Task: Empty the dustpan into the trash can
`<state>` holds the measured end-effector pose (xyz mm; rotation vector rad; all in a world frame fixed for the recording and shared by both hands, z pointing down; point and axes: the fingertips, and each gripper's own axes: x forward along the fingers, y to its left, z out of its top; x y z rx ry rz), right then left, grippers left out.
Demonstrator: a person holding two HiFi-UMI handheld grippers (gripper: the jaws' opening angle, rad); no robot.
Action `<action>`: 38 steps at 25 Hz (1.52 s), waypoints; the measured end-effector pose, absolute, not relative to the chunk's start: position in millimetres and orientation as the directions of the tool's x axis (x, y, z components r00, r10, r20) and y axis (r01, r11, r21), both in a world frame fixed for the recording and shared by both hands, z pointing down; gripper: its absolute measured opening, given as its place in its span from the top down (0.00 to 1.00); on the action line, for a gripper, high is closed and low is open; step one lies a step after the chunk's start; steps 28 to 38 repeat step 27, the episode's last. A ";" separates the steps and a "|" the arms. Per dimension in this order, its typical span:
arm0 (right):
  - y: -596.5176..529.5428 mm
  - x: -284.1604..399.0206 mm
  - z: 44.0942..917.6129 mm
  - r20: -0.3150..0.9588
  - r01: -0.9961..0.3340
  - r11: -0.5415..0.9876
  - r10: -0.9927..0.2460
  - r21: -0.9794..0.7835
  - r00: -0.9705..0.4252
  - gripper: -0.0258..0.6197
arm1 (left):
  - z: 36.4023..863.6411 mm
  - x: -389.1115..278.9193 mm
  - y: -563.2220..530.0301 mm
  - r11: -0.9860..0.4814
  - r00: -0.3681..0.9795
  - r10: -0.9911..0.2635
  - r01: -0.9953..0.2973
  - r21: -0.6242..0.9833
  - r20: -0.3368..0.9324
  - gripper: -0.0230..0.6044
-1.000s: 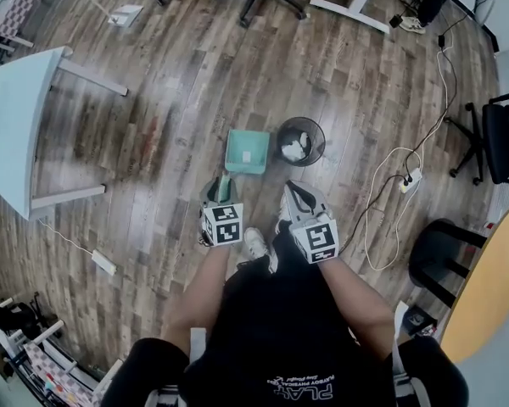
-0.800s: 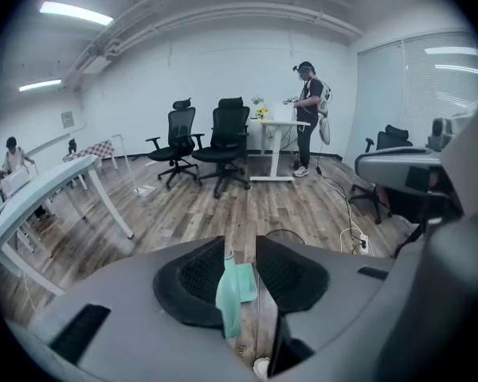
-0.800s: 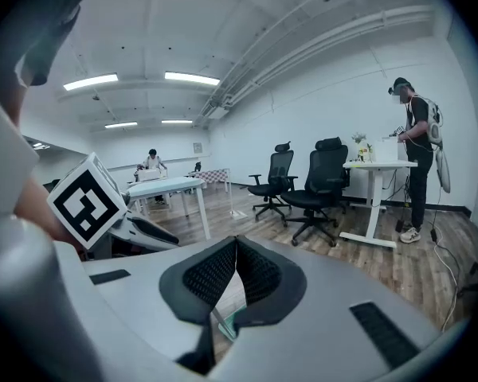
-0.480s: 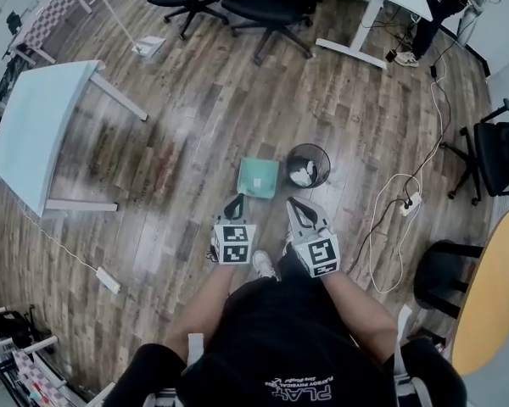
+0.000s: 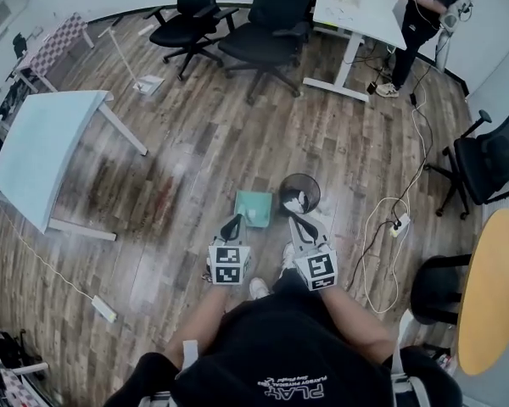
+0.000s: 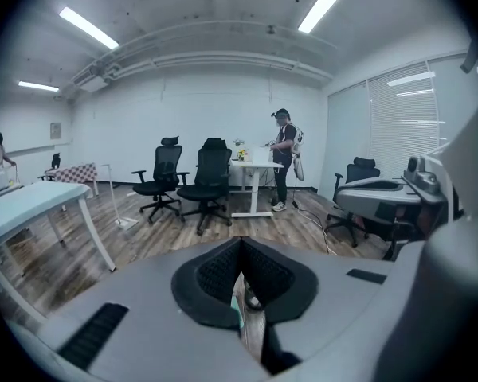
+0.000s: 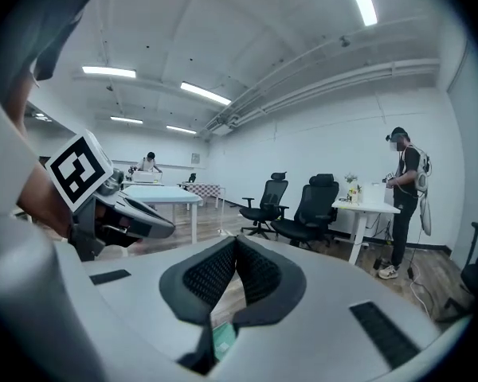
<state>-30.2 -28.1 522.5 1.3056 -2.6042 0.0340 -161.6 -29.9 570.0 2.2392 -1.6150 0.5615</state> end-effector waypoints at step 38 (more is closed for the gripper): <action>-0.7 -10.2 482.4 0.172 -0.848 0.499 -0.864 0.180 -0.472 0.92 | 511.5 -122.3 -2.9 -0.427 0.411 -0.846 -0.904 0.029 0.340 0.92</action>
